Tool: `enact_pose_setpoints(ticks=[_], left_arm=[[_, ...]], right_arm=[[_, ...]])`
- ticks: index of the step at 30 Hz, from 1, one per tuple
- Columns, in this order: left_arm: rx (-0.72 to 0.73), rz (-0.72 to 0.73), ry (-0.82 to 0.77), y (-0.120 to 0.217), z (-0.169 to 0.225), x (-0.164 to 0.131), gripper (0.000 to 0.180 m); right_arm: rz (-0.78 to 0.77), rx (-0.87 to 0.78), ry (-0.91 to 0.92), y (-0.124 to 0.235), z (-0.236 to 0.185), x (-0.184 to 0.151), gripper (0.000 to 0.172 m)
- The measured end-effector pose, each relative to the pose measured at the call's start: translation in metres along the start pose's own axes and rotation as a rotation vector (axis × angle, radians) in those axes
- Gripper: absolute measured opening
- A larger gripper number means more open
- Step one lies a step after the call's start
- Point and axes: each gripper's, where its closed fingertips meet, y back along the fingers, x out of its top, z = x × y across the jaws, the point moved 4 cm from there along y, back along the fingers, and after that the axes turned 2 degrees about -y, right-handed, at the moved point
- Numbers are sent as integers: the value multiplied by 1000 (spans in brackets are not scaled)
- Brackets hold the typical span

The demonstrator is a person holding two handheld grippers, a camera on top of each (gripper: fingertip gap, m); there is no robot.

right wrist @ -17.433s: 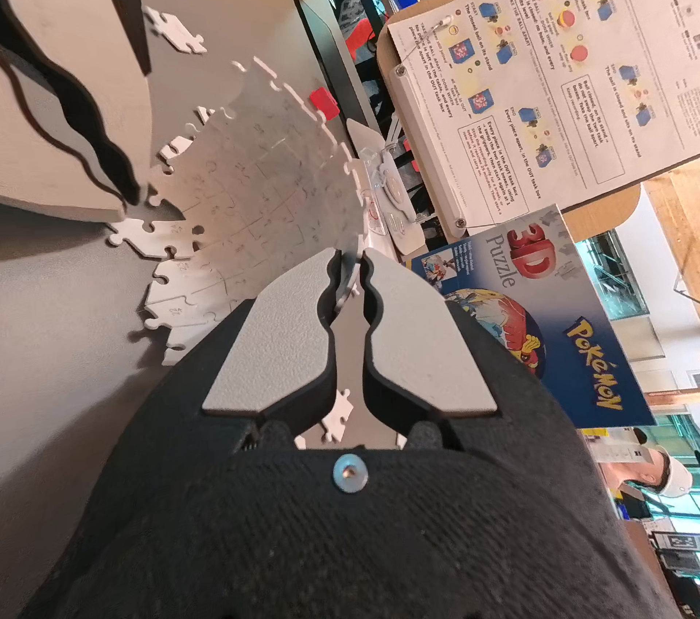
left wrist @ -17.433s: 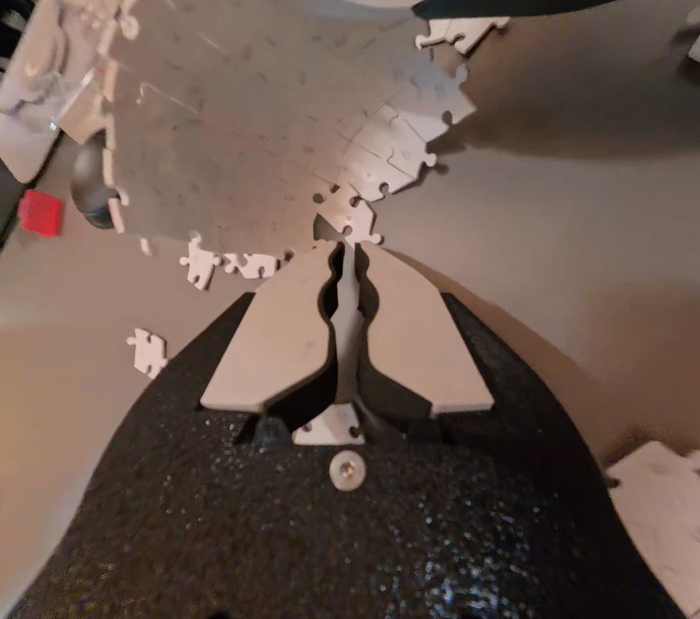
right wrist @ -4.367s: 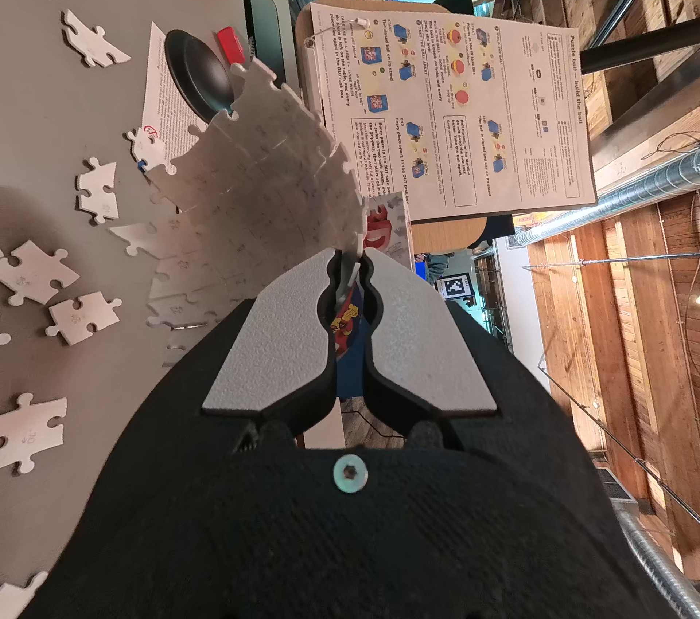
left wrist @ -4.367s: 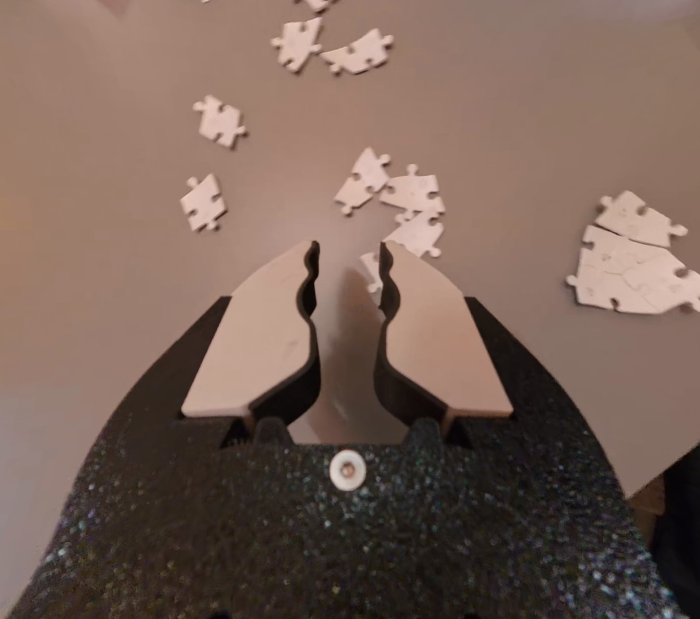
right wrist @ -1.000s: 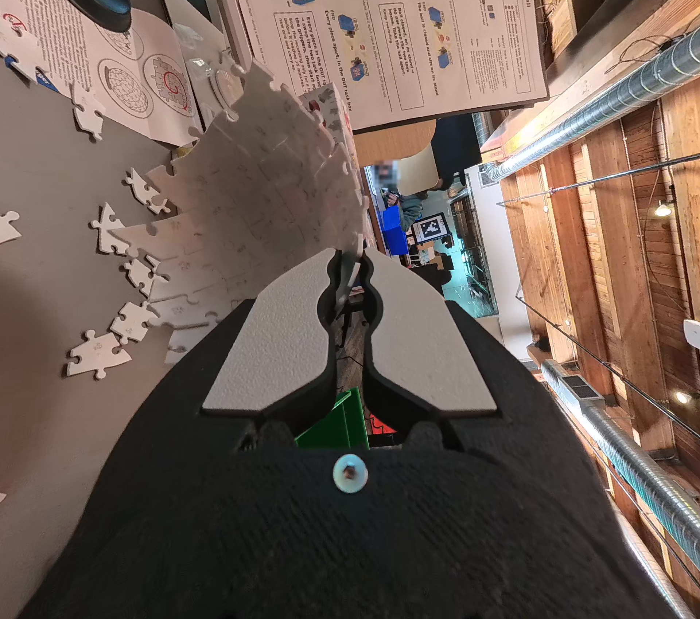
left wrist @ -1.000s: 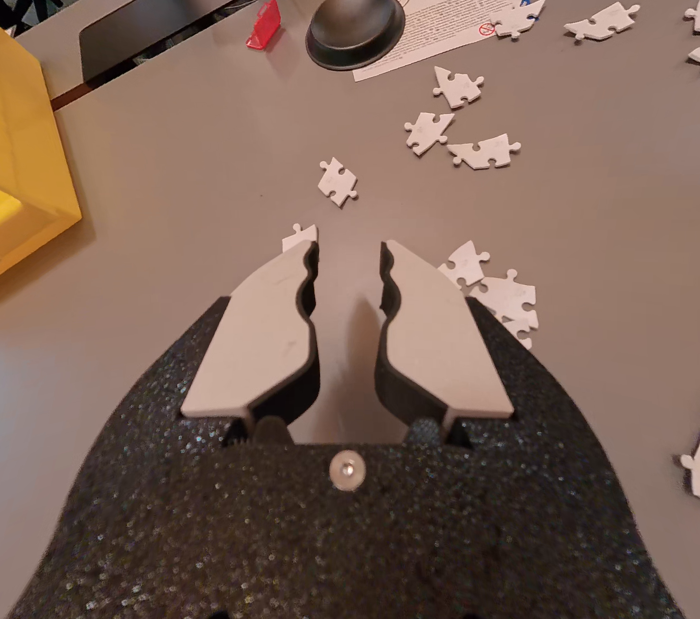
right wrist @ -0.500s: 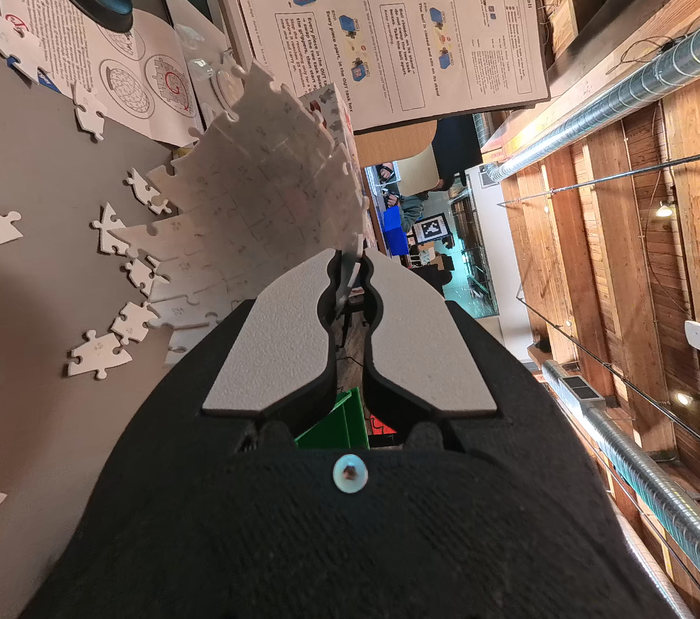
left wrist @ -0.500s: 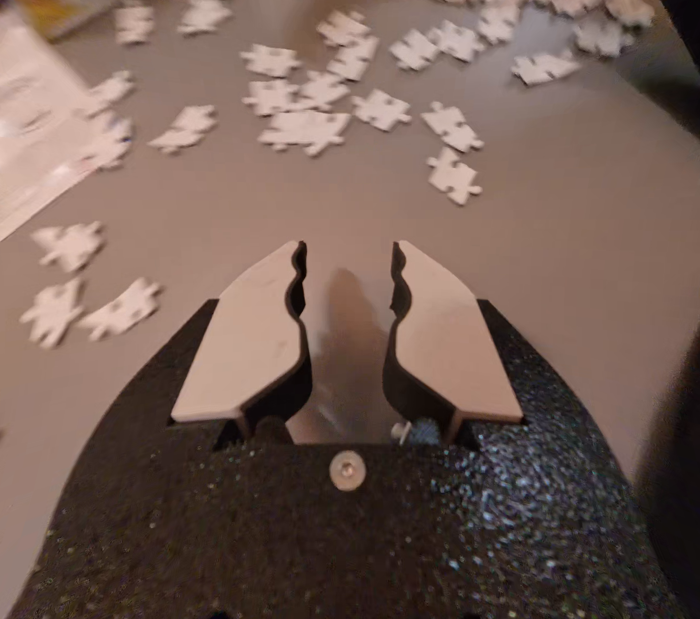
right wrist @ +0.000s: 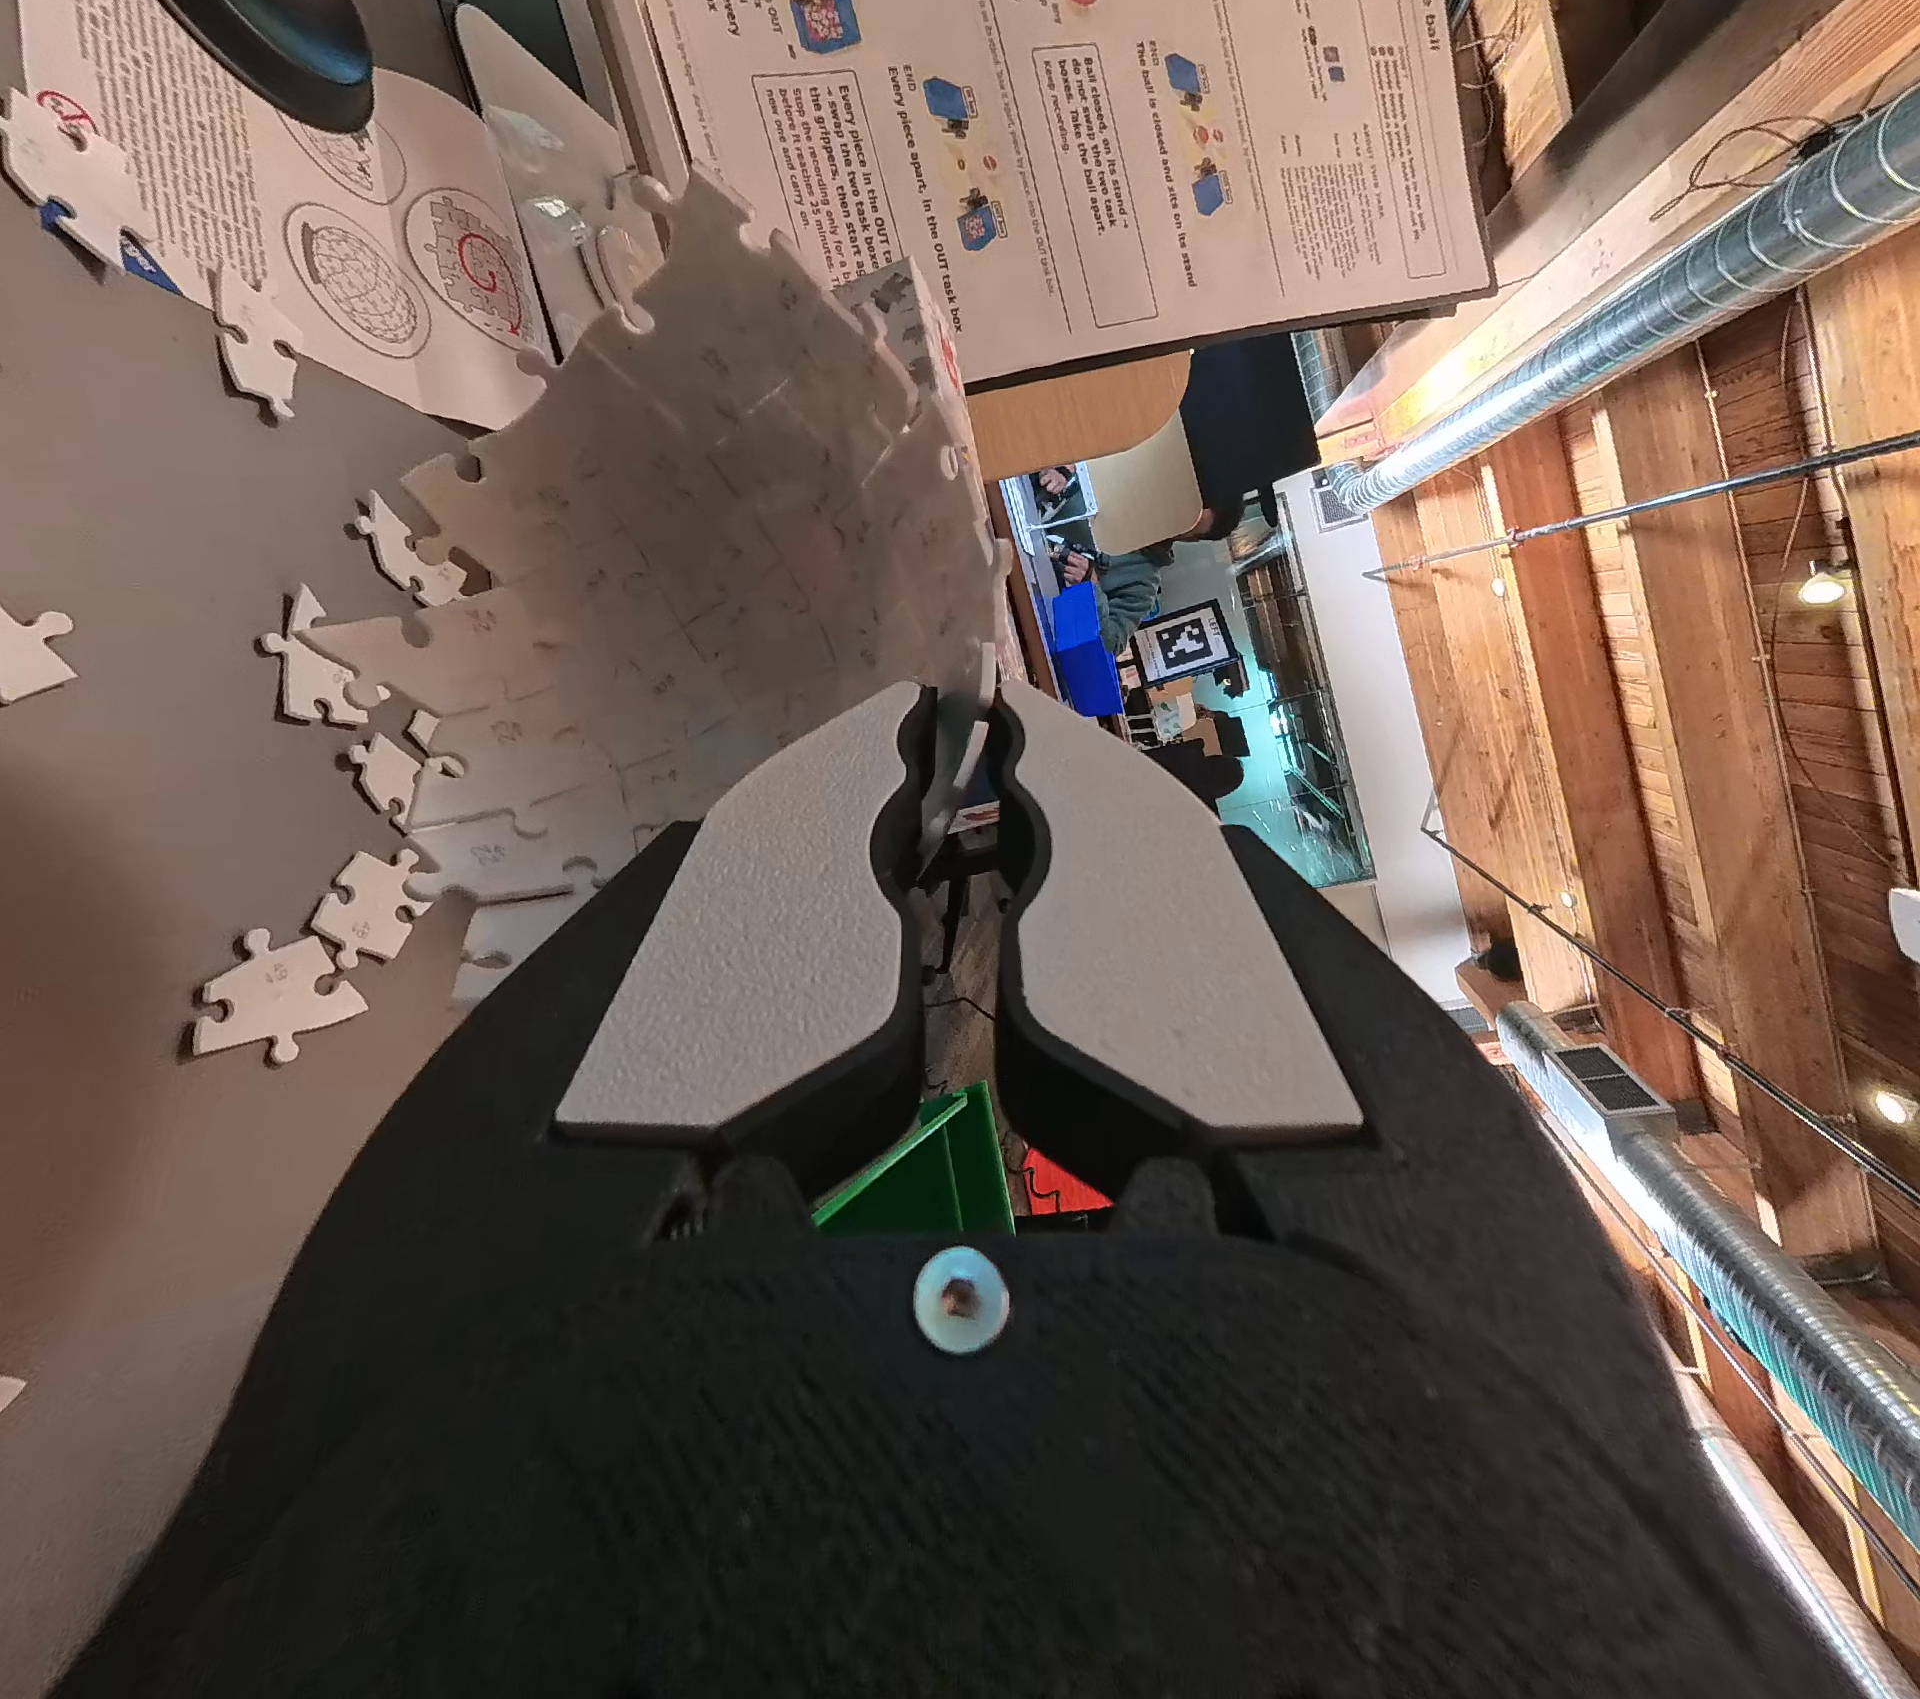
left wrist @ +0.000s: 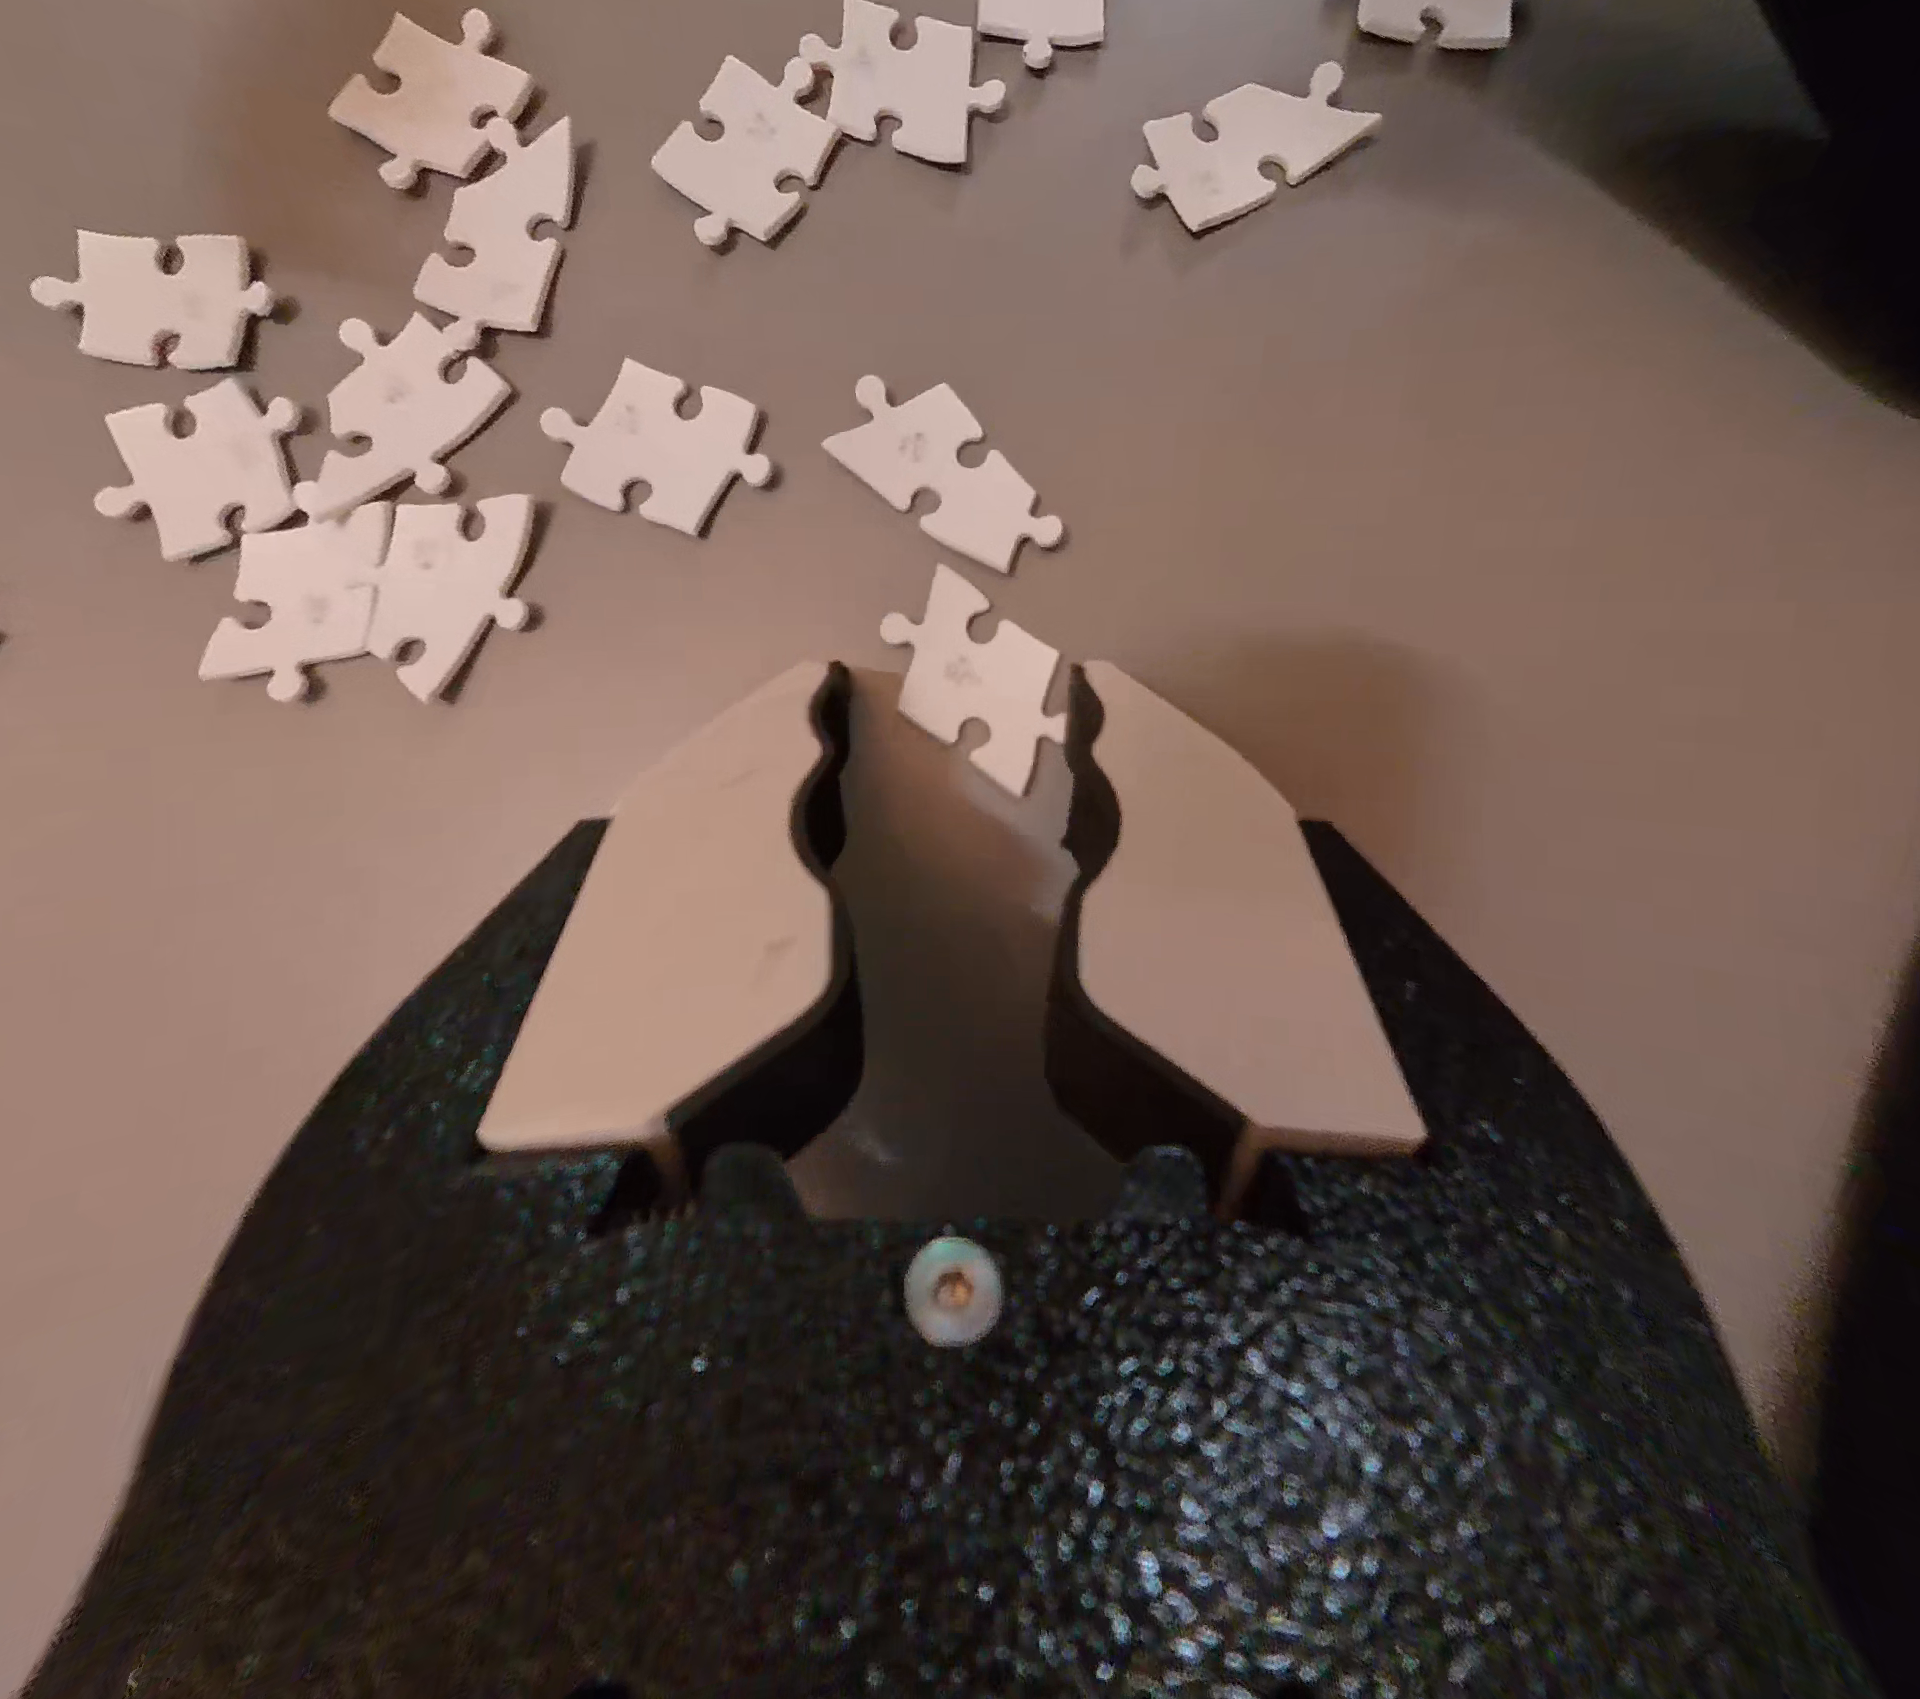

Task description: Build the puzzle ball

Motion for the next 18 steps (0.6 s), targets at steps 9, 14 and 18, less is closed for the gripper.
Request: enact_pose_setpoints(ticks=[9,14,18], left_arm=[[14,20,36,3,1,-2,24],[212,59,119,77,-53,-33,24],[491,-54,387,164,-123,-122,25]], right_arm=[[4,5,5,-1,-2,2,8],[28,15,10,-3,-5,12,8],[103,65,13,-12,-20,39,8]])
